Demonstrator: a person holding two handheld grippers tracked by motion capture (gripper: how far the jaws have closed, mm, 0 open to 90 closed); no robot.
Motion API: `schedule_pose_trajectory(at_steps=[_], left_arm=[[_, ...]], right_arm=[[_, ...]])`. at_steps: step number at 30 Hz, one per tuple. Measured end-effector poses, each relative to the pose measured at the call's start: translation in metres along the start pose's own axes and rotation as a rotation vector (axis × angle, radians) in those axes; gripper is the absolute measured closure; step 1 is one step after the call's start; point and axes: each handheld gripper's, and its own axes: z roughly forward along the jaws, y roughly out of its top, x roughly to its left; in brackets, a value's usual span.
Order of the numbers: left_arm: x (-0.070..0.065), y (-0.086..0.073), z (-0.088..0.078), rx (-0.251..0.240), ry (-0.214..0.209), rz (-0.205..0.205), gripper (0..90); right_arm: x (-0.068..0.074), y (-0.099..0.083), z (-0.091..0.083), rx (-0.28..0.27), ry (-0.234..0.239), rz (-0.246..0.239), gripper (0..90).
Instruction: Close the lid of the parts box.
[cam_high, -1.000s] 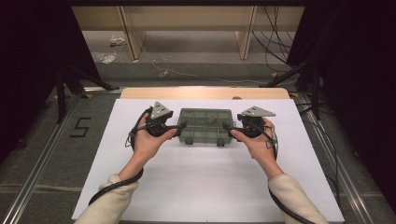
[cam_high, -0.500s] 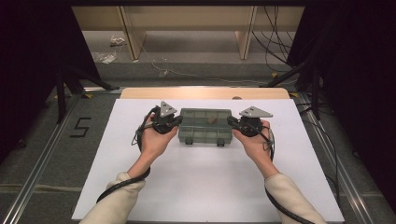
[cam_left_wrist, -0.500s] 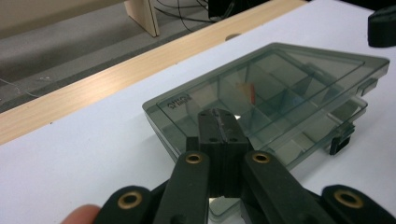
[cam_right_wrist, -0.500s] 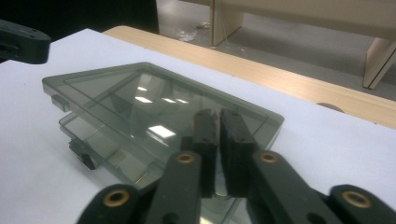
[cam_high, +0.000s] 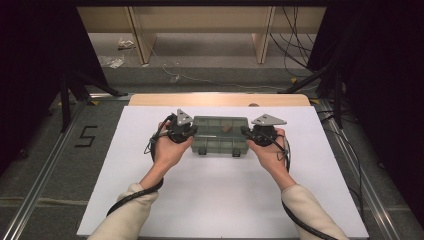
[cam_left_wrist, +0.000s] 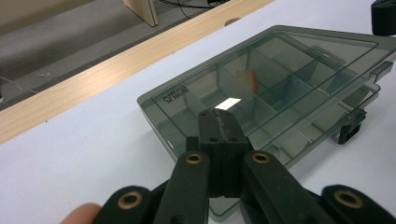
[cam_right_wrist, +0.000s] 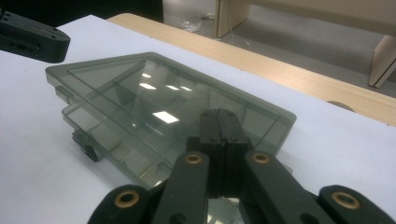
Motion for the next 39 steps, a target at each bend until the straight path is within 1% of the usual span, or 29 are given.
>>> schedule_pose_trajectory(at_steps=[10, 22, 39], left_arm=[[-0.0012, -0.0010, 0.0017, 0.002, -0.003, -0.001, 89.5], [-0.0046, -0.0022, 0.0039, 0.008, -0.009, 0.006, 89.5], [-0.0055, -0.0044, 0.0071, 0.018, -0.013, 0.003, 89.5]], right_arm=[[0.0035, -0.0001, 0.0046, 0.012, -0.004, -0.012, 90.0], [0.0036, -0.0031, 0.0066, 0.034, -0.010, -0.009, 90.0], [0.0035, -0.0057, 0.0088, 0.058, -0.009, -0.007, 90.0]])
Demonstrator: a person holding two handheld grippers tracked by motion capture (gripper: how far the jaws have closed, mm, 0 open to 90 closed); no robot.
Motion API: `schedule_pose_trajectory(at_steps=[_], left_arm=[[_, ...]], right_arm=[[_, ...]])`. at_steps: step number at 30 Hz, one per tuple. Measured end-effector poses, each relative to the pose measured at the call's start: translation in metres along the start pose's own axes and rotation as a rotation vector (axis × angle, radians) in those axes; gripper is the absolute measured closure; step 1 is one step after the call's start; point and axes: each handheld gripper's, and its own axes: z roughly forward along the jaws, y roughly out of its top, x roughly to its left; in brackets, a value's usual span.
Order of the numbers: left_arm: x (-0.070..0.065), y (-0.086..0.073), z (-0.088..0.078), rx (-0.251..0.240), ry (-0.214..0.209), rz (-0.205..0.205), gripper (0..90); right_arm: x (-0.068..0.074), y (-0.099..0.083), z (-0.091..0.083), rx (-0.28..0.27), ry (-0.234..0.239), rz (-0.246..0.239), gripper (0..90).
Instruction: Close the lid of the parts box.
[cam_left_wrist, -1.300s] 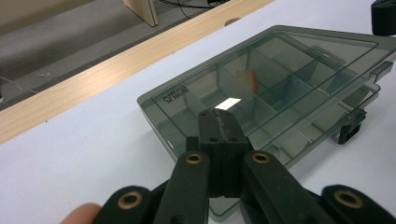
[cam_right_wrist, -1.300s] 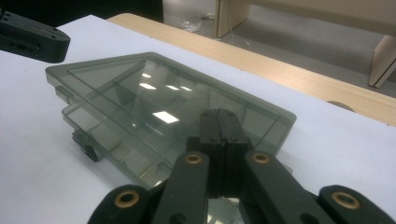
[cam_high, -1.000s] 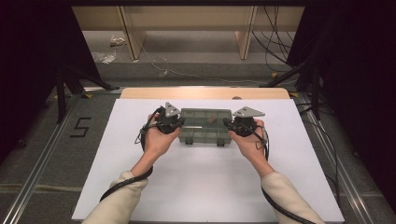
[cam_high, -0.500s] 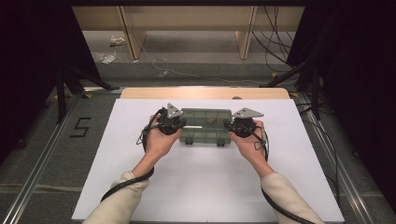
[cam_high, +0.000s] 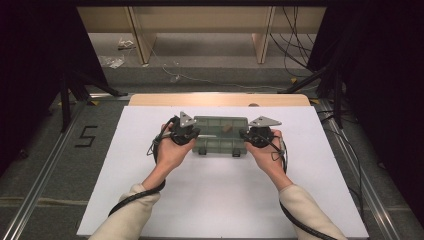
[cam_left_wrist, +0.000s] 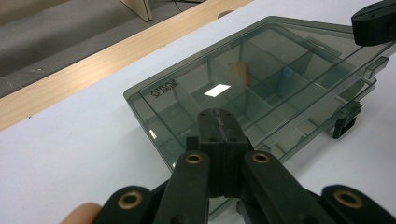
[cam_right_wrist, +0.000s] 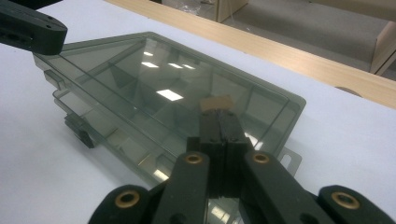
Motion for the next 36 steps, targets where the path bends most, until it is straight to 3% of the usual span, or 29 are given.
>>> schedule_pose_trajectory(at_steps=[36], left_arm=[[-0.0018, -0.0044, 0.0060, 0.032, -0.006, 0.004, 89.5]], right_arm=[[0.0003, -0.0034, 0.0034, 0.033, 0.006, 0.002, 90.0]])
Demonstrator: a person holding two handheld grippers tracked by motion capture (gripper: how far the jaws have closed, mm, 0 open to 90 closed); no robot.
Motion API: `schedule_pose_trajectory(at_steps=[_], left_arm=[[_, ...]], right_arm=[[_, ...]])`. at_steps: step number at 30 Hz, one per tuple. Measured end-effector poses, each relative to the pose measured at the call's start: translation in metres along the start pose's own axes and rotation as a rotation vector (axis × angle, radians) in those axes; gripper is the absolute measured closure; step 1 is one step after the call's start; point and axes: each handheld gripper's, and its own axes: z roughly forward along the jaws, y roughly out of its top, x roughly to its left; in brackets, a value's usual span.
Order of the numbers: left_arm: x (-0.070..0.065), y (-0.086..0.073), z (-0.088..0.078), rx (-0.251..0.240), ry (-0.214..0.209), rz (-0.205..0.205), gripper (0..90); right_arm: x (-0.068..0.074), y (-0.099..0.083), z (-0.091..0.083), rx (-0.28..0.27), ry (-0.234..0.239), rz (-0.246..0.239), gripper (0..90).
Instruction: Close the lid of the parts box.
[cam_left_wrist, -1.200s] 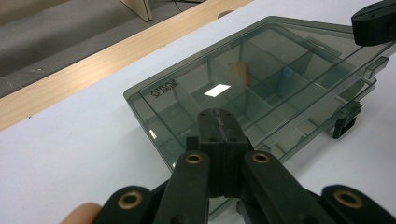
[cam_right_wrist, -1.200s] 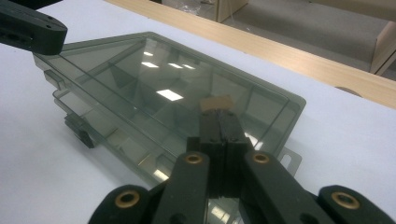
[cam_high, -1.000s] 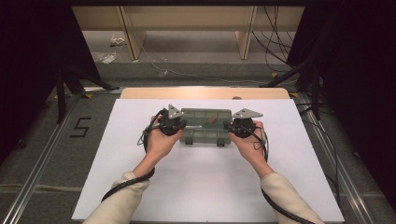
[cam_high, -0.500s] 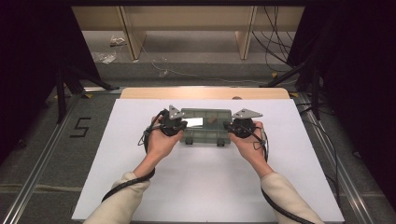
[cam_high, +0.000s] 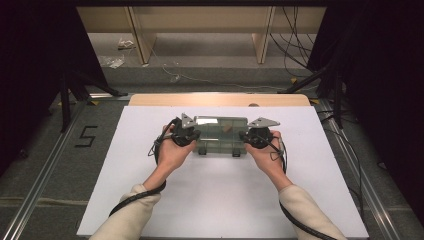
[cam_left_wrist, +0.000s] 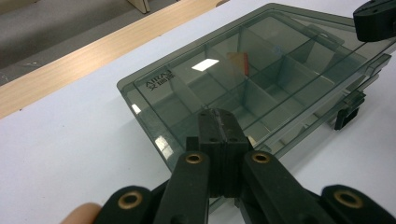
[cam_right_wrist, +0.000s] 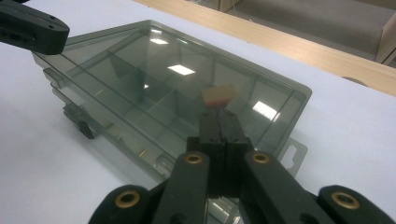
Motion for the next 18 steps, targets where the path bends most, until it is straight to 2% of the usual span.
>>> schedule_pose_trajectory(at_steps=[18], left_arm=[[-0.0005, -0.0023, 0.0035, 0.013, -0.006, -0.001, 89.5]], right_arm=[[-0.0007, -0.0024, 0.0030, 0.018, -0.001, -0.001, 90.0]])
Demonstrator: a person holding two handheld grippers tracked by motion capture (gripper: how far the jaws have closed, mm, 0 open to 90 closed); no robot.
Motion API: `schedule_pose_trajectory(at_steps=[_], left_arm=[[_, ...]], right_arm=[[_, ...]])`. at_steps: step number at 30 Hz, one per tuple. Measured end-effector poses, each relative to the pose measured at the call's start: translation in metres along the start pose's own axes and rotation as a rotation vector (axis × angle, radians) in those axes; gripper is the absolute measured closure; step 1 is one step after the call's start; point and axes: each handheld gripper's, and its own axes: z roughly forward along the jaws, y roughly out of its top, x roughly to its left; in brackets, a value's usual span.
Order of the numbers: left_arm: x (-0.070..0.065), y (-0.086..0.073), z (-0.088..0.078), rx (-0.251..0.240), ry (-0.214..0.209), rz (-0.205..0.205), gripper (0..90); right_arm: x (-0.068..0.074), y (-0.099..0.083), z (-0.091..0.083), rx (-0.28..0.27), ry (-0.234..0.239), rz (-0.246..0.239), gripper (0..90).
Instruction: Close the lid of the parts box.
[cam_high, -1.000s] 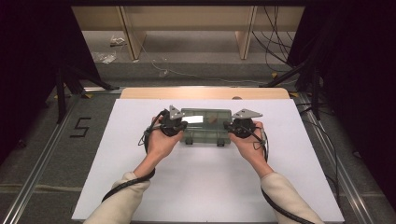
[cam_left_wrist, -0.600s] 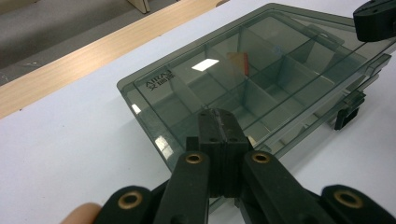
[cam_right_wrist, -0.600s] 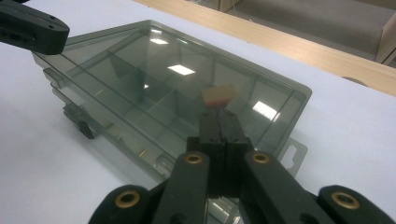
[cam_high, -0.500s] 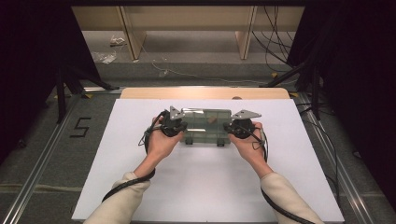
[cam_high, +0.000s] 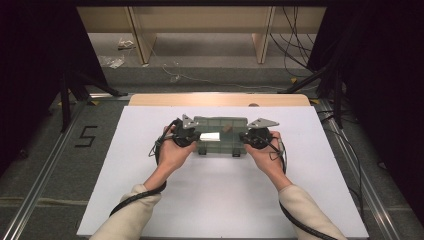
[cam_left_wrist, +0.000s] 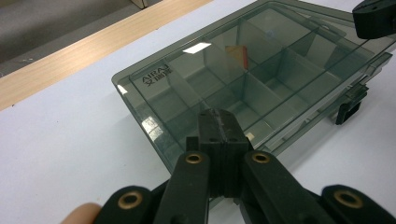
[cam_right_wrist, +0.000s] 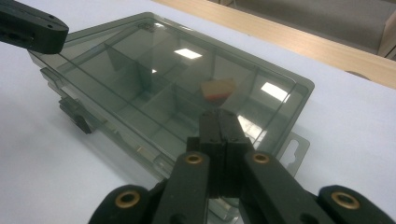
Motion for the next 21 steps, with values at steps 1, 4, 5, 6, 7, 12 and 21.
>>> schedule_pose_trajectory(at_steps=[1, 4, 5, 6, 7, 12, 21], left_arm=[[-0.0001, -0.0001, 0.0001, 0.001, 0.000, 0.001, 89.5], [-0.0006, -0.0004, 0.0006, 0.002, -0.003, 0.003, 89.5], [-0.0007, -0.0004, 0.0007, 0.003, -0.003, 0.004, 89.5], [-0.0009, -0.0006, 0.0010, 0.003, -0.001, 0.004, 89.6], [-0.0010, -0.0007, 0.0012, 0.004, -0.001, 0.004, 89.5], [-0.0012, -0.0016, 0.0023, 0.010, -0.003, 0.004, 89.5], [-0.0014, -0.0033, 0.0048, 0.017, -0.005, 0.002, 89.5]], right_arm=[[-0.0001, 0.0000, 0.0001, 0.001, 0.000, -0.001, 90.0], [0.0005, -0.0002, 0.0003, 0.004, 0.002, 0.001, 90.0], [0.0005, -0.0003, 0.0006, 0.005, 0.003, -0.002, 90.0], [0.0007, -0.0004, 0.0008, 0.006, 0.004, -0.002, 90.0], [0.0008, -0.0007, 0.0011, 0.006, 0.003, -0.003, 90.0], [0.0007, -0.0016, 0.0022, 0.010, 0.002, -0.002, 90.0], [0.0003, -0.0033, 0.0039, 0.021, 0.003, 0.000, 90.0]])
